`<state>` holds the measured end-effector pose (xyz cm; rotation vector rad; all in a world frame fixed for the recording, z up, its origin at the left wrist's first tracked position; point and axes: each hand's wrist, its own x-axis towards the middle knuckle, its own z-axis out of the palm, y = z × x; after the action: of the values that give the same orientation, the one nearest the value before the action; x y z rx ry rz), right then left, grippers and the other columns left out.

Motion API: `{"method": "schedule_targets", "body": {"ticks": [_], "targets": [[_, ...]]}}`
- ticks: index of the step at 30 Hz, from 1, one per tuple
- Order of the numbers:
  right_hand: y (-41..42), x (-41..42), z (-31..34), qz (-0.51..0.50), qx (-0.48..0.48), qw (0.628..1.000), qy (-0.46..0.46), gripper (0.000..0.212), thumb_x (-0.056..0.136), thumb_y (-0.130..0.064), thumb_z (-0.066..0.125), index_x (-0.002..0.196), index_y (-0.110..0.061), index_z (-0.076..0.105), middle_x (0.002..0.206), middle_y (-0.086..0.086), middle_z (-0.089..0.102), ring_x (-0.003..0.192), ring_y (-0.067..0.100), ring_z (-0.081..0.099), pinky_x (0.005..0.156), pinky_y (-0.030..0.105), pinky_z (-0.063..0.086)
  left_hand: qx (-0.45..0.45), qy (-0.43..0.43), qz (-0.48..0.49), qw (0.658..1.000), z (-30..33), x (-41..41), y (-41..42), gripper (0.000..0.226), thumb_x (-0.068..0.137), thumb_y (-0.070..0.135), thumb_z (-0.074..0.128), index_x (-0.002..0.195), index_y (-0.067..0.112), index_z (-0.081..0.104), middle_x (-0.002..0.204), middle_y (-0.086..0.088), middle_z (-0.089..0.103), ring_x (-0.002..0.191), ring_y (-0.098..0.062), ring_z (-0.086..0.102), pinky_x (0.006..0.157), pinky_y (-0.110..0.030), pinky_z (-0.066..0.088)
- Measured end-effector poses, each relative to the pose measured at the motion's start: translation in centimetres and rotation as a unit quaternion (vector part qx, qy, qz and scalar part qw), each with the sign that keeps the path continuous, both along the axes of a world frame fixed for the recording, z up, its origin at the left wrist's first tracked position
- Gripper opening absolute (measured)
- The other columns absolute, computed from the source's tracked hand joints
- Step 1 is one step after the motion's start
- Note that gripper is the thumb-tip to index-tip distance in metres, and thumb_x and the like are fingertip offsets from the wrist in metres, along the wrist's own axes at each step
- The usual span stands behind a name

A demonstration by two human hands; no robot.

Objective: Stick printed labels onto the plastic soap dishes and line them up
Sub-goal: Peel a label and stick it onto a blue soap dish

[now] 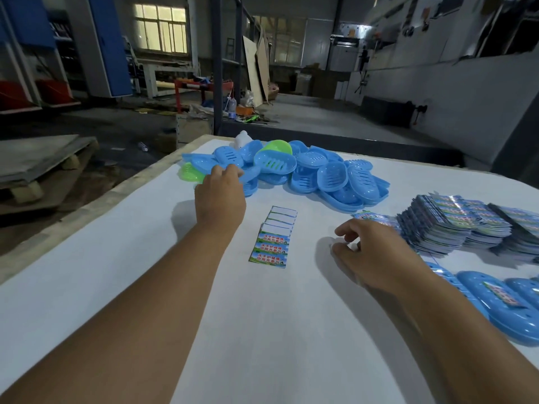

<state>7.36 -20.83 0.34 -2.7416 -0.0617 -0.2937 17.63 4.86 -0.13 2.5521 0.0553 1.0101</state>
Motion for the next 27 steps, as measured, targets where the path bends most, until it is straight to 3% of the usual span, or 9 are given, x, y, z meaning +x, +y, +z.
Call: {"method": "schedule_targets", "body": {"ticks": [4,7,10,14,17,20,24,25,27], "targets": [[0.1,0.0,0.1,0.002,0.014,1.000,-0.007,0.035,0.091,-0.043,0.061,0.123,-0.031,0.063,0.105,-0.016,0.061,0.093,0.010,0.058,0.080,0.030,0.045,-0.227,-0.023,-0.070,0.971,0.3,-1.3,-0.5,0.017,0.102,0.024,0.052,0.118,0.019,0.055,0.101,0.000,0.067,0.092,-0.021,0.066,0.082,-0.043,0.057],[0.1,-0.2,0.3,0.007,0.035,0.999,-0.020,0.033,0.091,-0.044,0.062,0.122,-0.032,0.062,0.101,-0.020,0.058,0.088,0.004,0.056,0.078,0.030,0.044,-0.400,0.009,-0.131,0.907,1.1,-2.0,-1.2,0.014,0.101,0.022,0.053,0.113,0.024,0.060,0.089,0.016,0.061,0.080,0.000,0.059,0.074,-0.030,0.057],[0.1,-0.3,0.5,0.018,0.053,0.997,-0.047,0.035,0.093,-0.039,0.063,0.127,-0.032,0.060,0.105,-0.018,0.059,0.089,0.003,0.056,0.078,0.029,0.042,-0.488,0.025,-0.191,0.851,2.4,-3.2,-2.1,0.019,0.101,0.019,0.052,0.098,0.027,0.069,0.104,0.004,0.070,0.088,-0.005,0.063,0.077,-0.025,0.055],[0.9,-0.6,1.0,0.110,0.178,0.971,-0.117,0.067,0.085,-0.027,0.078,0.139,-0.048,0.044,0.128,-0.017,0.050,0.100,-0.005,0.055,0.080,0.016,0.044,-0.489,0.152,-0.281,0.812,2.8,-5.4,-3.8,0.030,0.101,0.019,0.052,0.084,0.027,0.076,0.095,0.001,0.076,0.084,-0.014,0.071,0.075,-0.032,0.058],[1.4,-1.1,1.4,0.194,0.208,0.952,-0.110,0.093,0.071,-0.024,0.091,0.138,-0.057,0.036,0.140,-0.018,0.040,0.121,-0.003,0.048,0.098,0.016,0.043,-0.467,0.232,-0.331,0.786,2.4,-6.6,-5.8,0.030,0.102,0.019,0.051,0.086,0.025,0.076,0.094,-0.004,0.077,0.083,-0.019,0.072,0.074,-0.037,0.058],[1.6,-1.0,1.4,0.215,0.156,0.959,-0.102,0.083,0.068,-0.021,0.092,0.136,-0.041,0.051,0.137,-0.013,0.048,0.126,0.002,0.047,0.108,0.022,0.038,-0.451,0.265,-0.353,0.775,2.0,-7.3,-7.0,0.027,0.103,0.018,0.050,0.092,0.022,0.074,0.094,-0.006,0.076,0.082,-0.020,0.071,0.076,-0.037,0.057],[1.5,-0.8,1.0,0.178,0.101,0.975,-0.091,0.061,0.075,-0.039,0.087,0.130,-0.037,0.061,0.119,-0.020,0.054,0.102,-0.005,0.049,0.083,0.002,0.035,-0.475,0.287,-0.326,0.765,2.0,-7.1,-6.6,0.024,0.103,0.021,0.049,0.094,0.022,0.072,0.095,-0.007,0.074,0.074,-0.017,0.071,0.063,-0.030,0.058],[1.3,-0.7,0.9,0.166,0.084,0.979,-0.087,0.059,0.077,-0.044,0.084,0.131,-0.039,0.060,0.118,-0.021,0.053,0.101,-0.003,0.048,0.079,0.003,0.033,-0.460,0.288,-0.305,0.783,2.0,-6.9,-6.3,0.023,0.102,0.024,0.050,0.095,0.023,0.071,0.096,-0.007,0.073,0.074,-0.017,0.070,0.064,-0.030,0.058],[0.8,-0.5,0.7,0.140,0.062,0.986,-0.063,0.056,0.081,-0.050,0.078,0.132,-0.041,0.056,0.119,-0.019,0.053,0.100,0.000,0.046,0.077,0.008,0.033,-0.334,0.260,-0.239,0.874,1.7,-6.2,-5.6,0.021,0.099,0.033,0.050,0.097,0.024,0.070,0.098,-0.005,0.071,0.085,-0.023,0.069,0.078,-0.038,0.058]]}}
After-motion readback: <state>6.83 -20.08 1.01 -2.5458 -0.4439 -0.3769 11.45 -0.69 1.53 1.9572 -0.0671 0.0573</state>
